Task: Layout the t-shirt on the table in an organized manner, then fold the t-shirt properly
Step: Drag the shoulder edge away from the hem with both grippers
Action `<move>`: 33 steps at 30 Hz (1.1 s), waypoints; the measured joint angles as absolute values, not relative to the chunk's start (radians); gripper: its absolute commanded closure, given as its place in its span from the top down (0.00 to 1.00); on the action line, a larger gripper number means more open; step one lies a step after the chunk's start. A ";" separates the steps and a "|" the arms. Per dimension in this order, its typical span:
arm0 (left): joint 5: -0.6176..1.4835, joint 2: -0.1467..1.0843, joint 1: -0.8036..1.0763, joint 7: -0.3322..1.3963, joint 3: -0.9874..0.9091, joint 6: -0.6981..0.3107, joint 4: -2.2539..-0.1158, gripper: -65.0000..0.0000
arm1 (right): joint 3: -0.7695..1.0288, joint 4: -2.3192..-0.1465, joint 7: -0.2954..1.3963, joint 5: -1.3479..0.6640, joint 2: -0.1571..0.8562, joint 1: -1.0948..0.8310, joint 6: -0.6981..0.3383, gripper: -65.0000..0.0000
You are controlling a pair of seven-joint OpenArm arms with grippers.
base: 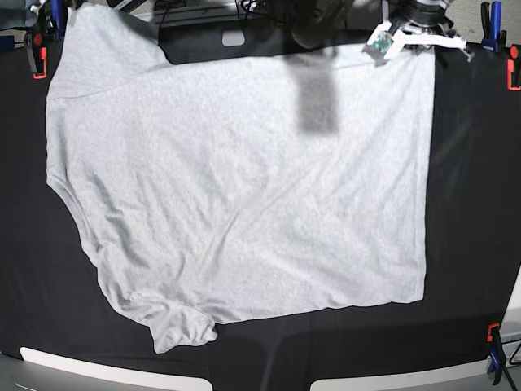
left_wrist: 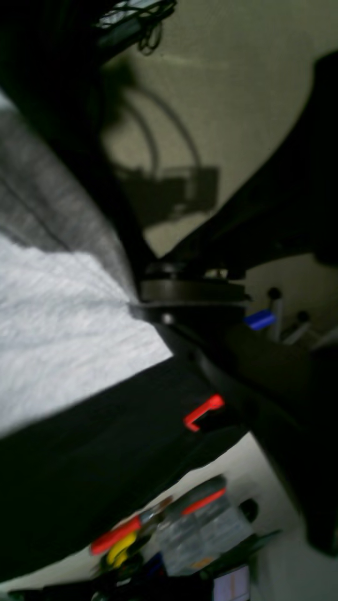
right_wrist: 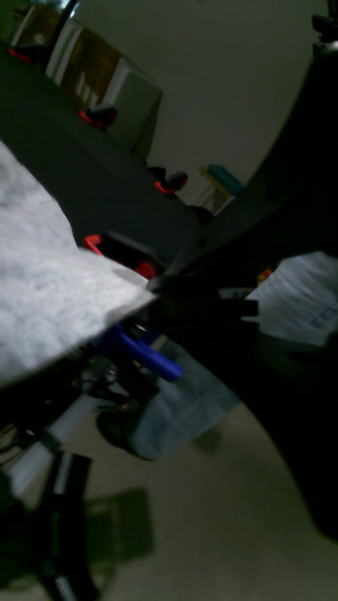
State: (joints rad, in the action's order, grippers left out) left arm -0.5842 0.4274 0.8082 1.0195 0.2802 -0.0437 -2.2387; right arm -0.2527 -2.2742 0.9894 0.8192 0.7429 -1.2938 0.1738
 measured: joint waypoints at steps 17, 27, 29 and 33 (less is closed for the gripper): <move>-0.614 0.461 0.856 1.022 0.279 -0.036 -2.239 0.00 | -0.296 -2.342 1.031 0.926 0.751 -1.294 0.177 0.00; -0.611 0.494 0.862 1.050 0.279 -0.022 -2.239 0.00 | -0.598 -2.342 1.139 1.222 0.884 -1.294 0.220 0.00; -0.611 0.493 0.870 1.012 0.279 -0.022 -2.239 0.00 | -0.607 -2.342 1.139 1.275 0.884 -1.294 0.245 0.00; -0.611 0.494 0.867 0.936 0.279 -0.022 -2.239 0.00 | -0.545 -2.342 1.139 1.275 0.884 -1.294 0.274 0.00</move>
State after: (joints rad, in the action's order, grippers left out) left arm -0.6109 0.4938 0.8669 0.9363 0.2794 -0.0216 -2.2391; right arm -0.5453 -2.3425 1.1393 1.2751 0.8845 -1.2942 0.2745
